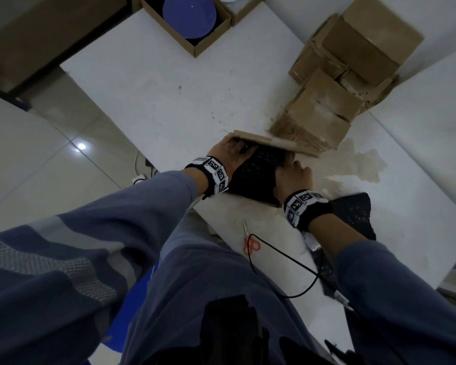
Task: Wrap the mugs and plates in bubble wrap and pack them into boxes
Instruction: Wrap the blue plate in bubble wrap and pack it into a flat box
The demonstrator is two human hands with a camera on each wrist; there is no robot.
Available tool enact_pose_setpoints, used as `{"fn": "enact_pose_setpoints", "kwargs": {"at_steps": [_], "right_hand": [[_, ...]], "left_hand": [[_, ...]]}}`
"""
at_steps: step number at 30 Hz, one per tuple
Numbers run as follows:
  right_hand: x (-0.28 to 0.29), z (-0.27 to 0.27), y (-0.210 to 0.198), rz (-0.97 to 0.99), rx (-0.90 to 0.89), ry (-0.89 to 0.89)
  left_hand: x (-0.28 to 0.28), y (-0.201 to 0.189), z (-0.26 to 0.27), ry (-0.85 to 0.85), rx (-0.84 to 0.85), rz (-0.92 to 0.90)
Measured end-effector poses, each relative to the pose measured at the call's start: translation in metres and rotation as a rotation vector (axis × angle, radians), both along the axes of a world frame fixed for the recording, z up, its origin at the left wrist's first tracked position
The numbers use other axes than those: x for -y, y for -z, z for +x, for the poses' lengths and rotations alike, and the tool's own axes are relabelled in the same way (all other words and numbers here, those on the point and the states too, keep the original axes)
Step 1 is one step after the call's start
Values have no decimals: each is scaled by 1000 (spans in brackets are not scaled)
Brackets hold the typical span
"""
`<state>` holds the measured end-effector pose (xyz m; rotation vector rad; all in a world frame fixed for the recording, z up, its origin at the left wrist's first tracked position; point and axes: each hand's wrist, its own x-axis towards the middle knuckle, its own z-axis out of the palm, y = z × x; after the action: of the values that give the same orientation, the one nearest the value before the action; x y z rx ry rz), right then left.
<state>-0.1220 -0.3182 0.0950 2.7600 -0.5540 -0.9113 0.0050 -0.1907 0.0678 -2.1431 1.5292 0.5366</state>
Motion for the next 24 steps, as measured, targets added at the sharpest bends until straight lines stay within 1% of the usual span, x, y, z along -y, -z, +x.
{"fn": "enact_pose_setpoints", "kwargs": {"at_steps": [7, 12, 18, 21, 24], "right_hand": [[7, 2, 10, -71, -37, -25], [12, 3, 17, -33, -51, 29], [10, 8, 19, 40, -1, 132], [9, 9, 17, 58, -12, 140], [13, 8, 14, 44, -40, 106]], "left_hand": [[-1, 2, 1, 29, -7, -22], [1, 5, 2, 27, -4, -15], [0, 8, 3, 24, -4, -27], [0, 8, 2, 25, -3, -19], [1, 9, 1, 14, -10, -15]]}}
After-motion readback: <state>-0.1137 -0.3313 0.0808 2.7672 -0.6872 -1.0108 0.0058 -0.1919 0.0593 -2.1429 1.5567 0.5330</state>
